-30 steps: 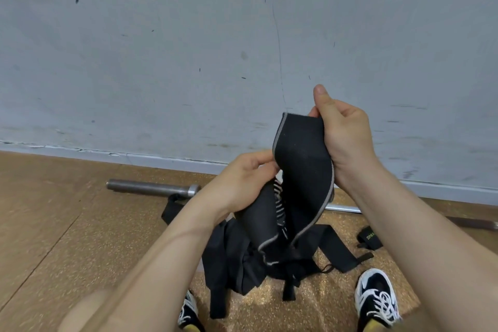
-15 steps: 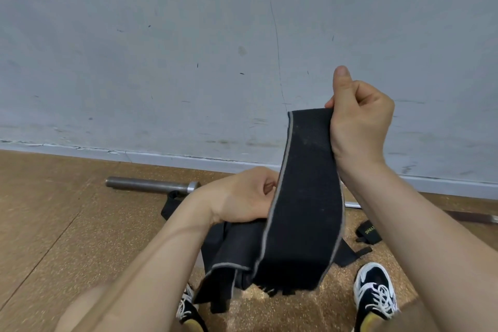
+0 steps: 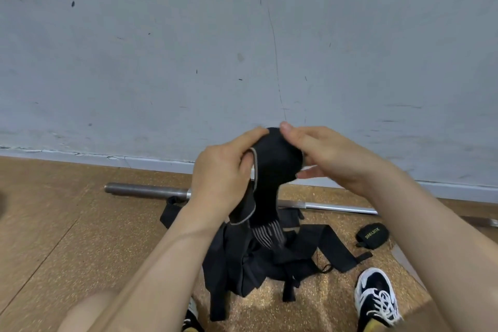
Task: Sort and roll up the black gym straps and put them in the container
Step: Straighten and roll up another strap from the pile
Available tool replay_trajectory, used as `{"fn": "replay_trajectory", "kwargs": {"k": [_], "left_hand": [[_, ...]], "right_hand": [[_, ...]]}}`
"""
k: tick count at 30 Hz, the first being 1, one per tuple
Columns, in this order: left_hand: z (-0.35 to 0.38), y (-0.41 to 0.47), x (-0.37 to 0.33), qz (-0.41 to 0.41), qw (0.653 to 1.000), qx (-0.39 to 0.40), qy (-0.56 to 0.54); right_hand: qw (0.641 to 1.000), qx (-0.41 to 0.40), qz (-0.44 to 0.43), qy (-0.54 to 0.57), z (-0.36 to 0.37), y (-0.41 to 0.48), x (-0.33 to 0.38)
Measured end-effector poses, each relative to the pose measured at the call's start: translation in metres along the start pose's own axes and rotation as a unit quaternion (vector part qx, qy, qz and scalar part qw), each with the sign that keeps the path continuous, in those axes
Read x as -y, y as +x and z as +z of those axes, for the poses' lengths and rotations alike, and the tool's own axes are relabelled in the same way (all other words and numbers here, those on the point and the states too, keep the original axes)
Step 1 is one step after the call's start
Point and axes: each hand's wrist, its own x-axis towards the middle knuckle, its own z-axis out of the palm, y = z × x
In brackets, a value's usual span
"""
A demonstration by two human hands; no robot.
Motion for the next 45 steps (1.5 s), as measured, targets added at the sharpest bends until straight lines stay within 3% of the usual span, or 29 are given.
{"fn": "replay_trajectory", "kwargs": {"k": [2, 4, 6, 8, 12, 17, 22, 24, 29, 31, 34, 37, 40, 45], "left_hand": [[0.0, 0.0, -0.003, 0.04, 0.998, -0.01, 0.043], [-0.001, 0.002, -0.005, 0.02, 0.999, -0.012, 0.023], [-0.003, 0.002, -0.006, -0.067, 0.993, 0.011, -0.098], [-0.003, 0.003, -0.011, -0.139, 0.965, 0.039, -0.221], [-0.004, 0.003, -0.016, -0.13, 0.95, 0.065, -0.278], [-0.006, 0.004, -0.013, -0.186, 0.934, 0.124, -0.277], [-0.012, 0.006, -0.008, -0.221, 0.871, 0.235, -0.37], [-0.01, 0.007, -0.005, -0.201, 0.886, 0.234, -0.346], [-0.002, 0.006, -0.005, -0.086, 0.963, 0.188, -0.174], [-0.002, 0.008, -0.009, -0.067, 0.982, 0.103, -0.147], [-0.003, 0.017, 0.0, -0.082, 0.985, -0.045, -0.144], [0.003, 0.013, -0.01, -0.039, 0.993, 0.012, -0.107], [0.011, 0.014, -0.017, -0.033, 0.988, 0.062, -0.139], [0.012, 0.02, -0.017, -0.05, 0.982, 0.085, -0.162]], "right_hand": [[1.0, -0.004, 0.003, 0.012, 0.007, 0.001, -0.002], [0.998, -0.026, -0.013, 0.054, 0.009, 0.003, -0.003], [0.991, -0.026, -0.049, 0.118, 0.006, 0.004, -0.004], [0.986, -0.007, -0.093, 0.14, 0.003, 0.003, -0.003], [0.993, -0.012, -0.112, 0.026, 0.008, 0.002, -0.003], [0.986, -0.083, -0.143, 0.003, 0.014, 0.001, -0.001], [0.984, -0.084, -0.154, -0.01, 0.009, -0.004, 0.002], [0.987, -0.085, -0.138, -0.022, 0.006, -0.003, 0.001], [0.98, -0.129, -0.13, -0.081, 0.001, -0.002, -0.005], [0.977, -0.135, -0.118, -0.119, -0.004, 0.0, -0.011], [0.979, -0.093, -0.017, -0.181, -0.02, 0.0, -0.023], [0.979, 0.026, 0.055, -0.194, -0.028, -0.004, -0.035], [0.989, 0.11, 0.029, -0.098, -0.026, -0.014, -0.03], [0.992, -0.005, -0.049, 0.116, -0.024, -0.008, -0.022]]}}
